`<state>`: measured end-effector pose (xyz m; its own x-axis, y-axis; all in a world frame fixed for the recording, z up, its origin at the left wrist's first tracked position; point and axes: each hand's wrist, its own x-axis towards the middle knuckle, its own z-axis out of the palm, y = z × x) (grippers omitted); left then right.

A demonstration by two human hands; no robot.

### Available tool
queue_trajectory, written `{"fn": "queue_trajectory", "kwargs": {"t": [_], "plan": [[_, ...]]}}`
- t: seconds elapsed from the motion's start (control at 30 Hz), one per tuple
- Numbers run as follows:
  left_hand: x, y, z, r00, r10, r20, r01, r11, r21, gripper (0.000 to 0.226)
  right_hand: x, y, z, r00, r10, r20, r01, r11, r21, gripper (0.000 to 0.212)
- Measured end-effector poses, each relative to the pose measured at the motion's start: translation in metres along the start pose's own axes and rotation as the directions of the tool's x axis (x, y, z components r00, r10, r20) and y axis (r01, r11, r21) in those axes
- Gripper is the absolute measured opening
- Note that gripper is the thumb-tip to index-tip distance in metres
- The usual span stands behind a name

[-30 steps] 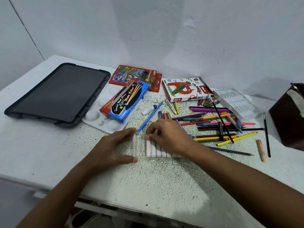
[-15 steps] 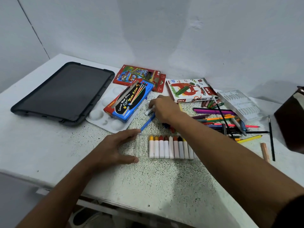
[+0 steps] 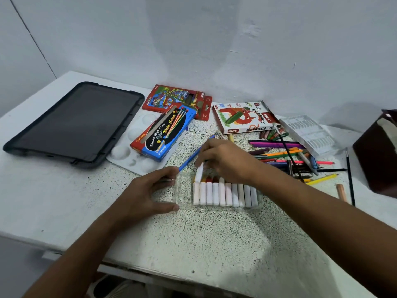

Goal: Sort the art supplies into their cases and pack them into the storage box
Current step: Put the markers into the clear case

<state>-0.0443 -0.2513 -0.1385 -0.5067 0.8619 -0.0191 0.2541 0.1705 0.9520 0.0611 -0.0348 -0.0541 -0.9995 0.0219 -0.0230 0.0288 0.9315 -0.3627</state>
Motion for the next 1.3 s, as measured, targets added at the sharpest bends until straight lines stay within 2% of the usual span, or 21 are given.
{"fn": "queue_trajectory", "kwargs": {"t": [0.2,0.67,0.97,1.07,1.17,1.23,1.3], "plan": [[-0.001,0.002,0.002,1.000,-0.014,0.001,0.014,1.000,-0.023,0.095,0.000,-0.011,0.017,0.995,-0.100,0.021,0.101,0.993,-0.057,0.032],[-0.001,0.000,0.002,1.000,-0.017,-0.001,0.017,0.999,-0.028,0.101,0.000,-0.016,0.032,0.990,-0.142,-0.003,0.142,0.989,-0.044,0.020],[-0.002,-0.002,0.001,1.000,-0.015,0.003,0.015,1.000,-0.025,0.105,-0.003,-0.019,0.032,0.993,-0.120,-0.002,0.120,0.992,-0.035,0.022],[-0.002,-0.003,0.000,1.000,-0.009,0.003,0.009,1.000,-0.017,0.100,-0.008,-0.018,0.024,0.999,-0.032,-0.027,0.032,0.999,0.017,0.024],[-0.001,-0.002,0.000,1.000,-0.005,0.022,0.005,1.000,-0.010,0.102,-0.017,0.000,0.009,0.977,0.179,-0.116,-0.172,0.983,0.066,0.022],[-0.001,-0.001,0.000,0.999,-0.002,0.032,0.002,1.000,0.001,0.105,-0.026,0.022,-0.006,0.914,0.360,-0.186,-0.347,0.933,0.099,0.022],[-0.001,-0.001,-0.001,0.999,0.010,0.043,-0.010,1.000,0.016,0.107,-0.036,0.051,-0.023,0.811,0.529,-0.248,-0.521,0.847,0.103,0.025]]}}
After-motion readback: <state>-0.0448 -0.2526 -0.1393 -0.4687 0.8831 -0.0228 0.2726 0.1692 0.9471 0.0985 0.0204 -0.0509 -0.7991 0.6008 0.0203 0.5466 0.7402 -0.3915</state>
